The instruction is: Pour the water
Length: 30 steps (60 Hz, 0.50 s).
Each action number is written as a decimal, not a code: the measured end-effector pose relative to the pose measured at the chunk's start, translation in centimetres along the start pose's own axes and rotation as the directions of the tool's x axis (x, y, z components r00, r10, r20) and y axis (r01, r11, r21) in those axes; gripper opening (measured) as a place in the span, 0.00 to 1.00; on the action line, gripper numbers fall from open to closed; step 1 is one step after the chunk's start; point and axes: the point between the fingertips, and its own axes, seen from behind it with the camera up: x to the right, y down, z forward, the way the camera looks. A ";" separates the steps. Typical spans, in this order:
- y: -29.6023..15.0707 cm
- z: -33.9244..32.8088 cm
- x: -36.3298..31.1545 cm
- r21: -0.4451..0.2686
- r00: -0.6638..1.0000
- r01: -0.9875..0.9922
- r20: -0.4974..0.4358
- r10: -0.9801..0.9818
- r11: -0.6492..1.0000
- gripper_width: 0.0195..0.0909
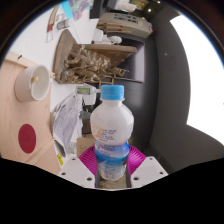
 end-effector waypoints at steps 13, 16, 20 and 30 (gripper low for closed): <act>-5.2 1.9 -5.8 0.071 0.925 0.379 -0.018 -0.379 0.923 0.21; -5.6 2.0 -6.7 0.079 0.915 0.402 0.000 -0.403 0.912 0.21; -5.1 2.2 -7.3 0.072 0.913 0.405 0.023 -0.408 0.911 0.21; -4.0 2.3 -6.8 0.027 0.982 0.143 0.123 -0.146 0.989 0.22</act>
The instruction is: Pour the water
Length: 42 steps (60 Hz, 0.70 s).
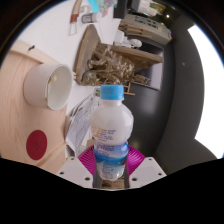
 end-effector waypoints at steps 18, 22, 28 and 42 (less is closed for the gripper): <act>0.6 -2.2 -2.2 -0.176 0.446 -0.854 0.234 0.864 0.489 0.22; -0.2 -2.3 -4.2 -0.236 0.236 -0.923 0.274 0.932 0.303 0.22; -0.7 -1.9 -8.2 -0.332 0.010 -0.937 0.287 0.958 0.109 0.22; -0.9 -1.4 -13.6 -0.397 -0.136 -0.918 0.271 0.953 -0.018 0.22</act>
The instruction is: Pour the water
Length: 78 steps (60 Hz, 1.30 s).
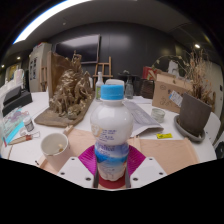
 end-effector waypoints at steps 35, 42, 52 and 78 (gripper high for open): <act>-0.5 -10.0 0.0 -0.113 0.983 -0.139 -0.135 0.124 0.984 0.92; -1.4 -17.5 -2.8 -0.143 0.974 -0.179 -0.165 0.155 0.973 0.92; -1.9 -26.9 -6.8 -0.163 0.970 -0.164 -0.207 0.129 0.973 0.93; -1.5 -33.5 -11.1 -0.162 0.977 -0.088 -0.207 0.053 0.983 0.93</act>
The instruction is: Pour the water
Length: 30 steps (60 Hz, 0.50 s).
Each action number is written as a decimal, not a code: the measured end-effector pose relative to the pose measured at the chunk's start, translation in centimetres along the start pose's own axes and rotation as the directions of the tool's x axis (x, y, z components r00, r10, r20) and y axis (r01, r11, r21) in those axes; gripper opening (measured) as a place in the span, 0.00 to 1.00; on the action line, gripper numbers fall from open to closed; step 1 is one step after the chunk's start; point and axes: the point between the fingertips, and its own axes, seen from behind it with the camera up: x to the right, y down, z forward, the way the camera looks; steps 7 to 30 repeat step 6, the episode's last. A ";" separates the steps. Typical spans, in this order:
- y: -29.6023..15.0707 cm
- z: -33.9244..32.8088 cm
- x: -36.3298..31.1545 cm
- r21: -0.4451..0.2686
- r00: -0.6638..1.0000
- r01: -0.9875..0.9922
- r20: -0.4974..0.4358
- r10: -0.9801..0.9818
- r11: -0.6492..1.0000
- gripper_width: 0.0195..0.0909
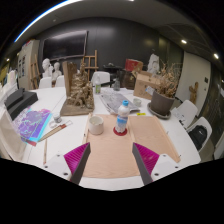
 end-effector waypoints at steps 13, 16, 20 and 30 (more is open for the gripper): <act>-0.3 0.1 0.1 0.010 1.000 -0.009 0.002 0.009 1.000 0.93; -0.3 0.1 0.1 0.010 1.000 -0.009 0.002 0.009 1.000 0.93; -0.3 0.1 0.1 0.010 1.000 -0.009 0.002 0.009 1.000 0.93; -0.3 0.1 0.1 0.010 1.000 -0.009 0.002 0.009 1.000 0.93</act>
